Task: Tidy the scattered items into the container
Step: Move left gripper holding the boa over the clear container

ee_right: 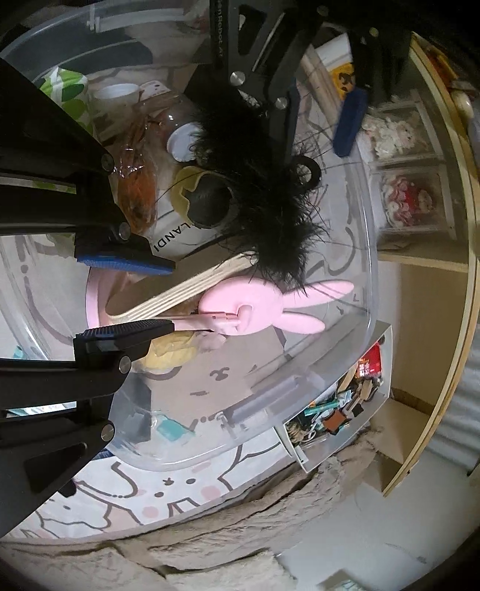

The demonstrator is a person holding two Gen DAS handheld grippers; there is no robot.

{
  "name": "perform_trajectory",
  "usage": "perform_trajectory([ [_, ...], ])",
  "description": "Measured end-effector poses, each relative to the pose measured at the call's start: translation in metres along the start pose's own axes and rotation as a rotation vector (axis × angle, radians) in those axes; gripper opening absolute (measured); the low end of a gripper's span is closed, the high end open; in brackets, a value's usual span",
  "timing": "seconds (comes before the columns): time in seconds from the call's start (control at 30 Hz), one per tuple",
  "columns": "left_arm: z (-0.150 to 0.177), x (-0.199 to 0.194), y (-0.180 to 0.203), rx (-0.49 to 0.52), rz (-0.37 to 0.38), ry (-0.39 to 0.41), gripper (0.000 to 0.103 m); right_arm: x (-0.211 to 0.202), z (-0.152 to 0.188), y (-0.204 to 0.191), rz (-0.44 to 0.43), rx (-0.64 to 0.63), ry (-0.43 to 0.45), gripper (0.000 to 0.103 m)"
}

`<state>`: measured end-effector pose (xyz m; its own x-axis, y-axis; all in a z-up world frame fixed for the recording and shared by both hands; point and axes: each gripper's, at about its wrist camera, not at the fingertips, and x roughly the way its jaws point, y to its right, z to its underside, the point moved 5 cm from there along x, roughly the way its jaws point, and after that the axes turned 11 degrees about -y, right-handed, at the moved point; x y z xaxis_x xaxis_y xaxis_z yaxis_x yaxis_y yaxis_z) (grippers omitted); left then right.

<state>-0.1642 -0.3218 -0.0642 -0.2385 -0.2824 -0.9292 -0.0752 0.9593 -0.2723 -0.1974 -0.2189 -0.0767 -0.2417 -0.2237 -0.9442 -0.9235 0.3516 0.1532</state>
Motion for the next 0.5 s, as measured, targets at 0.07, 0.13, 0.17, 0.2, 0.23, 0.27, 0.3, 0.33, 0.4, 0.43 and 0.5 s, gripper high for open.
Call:
perform_trajectory([
  [0.07,0.0,0.008,0.002,0.011,-0.012,-0.022,0.038,0.002,0.0,-0.001,-0.003,0.003,-0.004,0.025],
  [0.13,0.001,0.018,0.006,0.024,-0.025,-0.051,0.035,0.005,0.0,-0.003,0.002,-0.002,-0.013,0.025],
  [0.17,0.001,0.024,0.007,0.032,-0.029,-0.067,0.035,0.006,0.001,-0.004,0.008,-0.006,-0.02,0.025],
  [0.2,0.0,0.029,0.008,0.038,-0.021,-0.077,0.035,0.009,0.001,-0.004,0.015,-0.007,-0.027,0.025],
  [0.23,0.0,0.033,0.009,0.039,-0.013,-0.087,0.035,0.01,0.001,-0.003,0.022,-0.005,-0.034,0.025],
  [0.27,-0.001,0.037,0.01,0.037,-0.004,-0.095,0.035,0.013,0.002,-0.002,0.028,-0.002,-0.042,0.025],
  [0.3,-0.002,0.041,0.01,0.035,0.001,-0.101,0.035,0.014,0.002,-0.001,0.03,0.0,-0.049,0.025],
  [0.33,-0.002,0.044,0.011,0.039,-0.004,-0.104,0.035,0.016,0.003,0.0,0.034,0.004,-0.057,0.025],
  [0.4,-0.003,0.049,0.012,0.053,-0.023,-0.116,0.036,0.019,0.004,0.005,0.055,0.01,-0.071,0.025],
  [0.43,-0.003,0.05,0.012,0.061,-0.029,-0.118,0.036,0.021,0.004,0.007,0.063,0.014,-0.08,0.025],
  [0.5,-0.004,0.053,0.014,0.072,-0.038,-0.125,0.036,0.025,0.004,0.011,0.07,0.024,-0.095,0.025],
])
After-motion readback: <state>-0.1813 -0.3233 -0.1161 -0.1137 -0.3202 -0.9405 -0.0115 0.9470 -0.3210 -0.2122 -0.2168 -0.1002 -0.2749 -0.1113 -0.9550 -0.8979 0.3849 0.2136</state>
